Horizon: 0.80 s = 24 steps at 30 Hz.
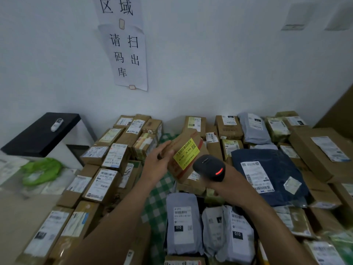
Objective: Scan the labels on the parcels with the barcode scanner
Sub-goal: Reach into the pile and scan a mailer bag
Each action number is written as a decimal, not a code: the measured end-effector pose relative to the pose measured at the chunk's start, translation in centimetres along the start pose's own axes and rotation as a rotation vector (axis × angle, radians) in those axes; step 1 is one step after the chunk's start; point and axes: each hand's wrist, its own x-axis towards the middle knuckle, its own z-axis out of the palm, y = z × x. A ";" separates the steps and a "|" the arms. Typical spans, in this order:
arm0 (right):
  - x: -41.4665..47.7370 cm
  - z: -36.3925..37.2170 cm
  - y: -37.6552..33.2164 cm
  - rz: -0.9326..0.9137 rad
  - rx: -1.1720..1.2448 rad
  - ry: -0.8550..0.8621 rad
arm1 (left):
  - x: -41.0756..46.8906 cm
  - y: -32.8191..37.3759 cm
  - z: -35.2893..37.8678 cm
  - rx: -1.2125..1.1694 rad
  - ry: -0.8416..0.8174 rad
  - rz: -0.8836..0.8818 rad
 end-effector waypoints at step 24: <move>4.5 8.1 4.9 0.176 0.026 -0.282 | -5.0 -19.0 -0.5 0.304 0.205 -0.481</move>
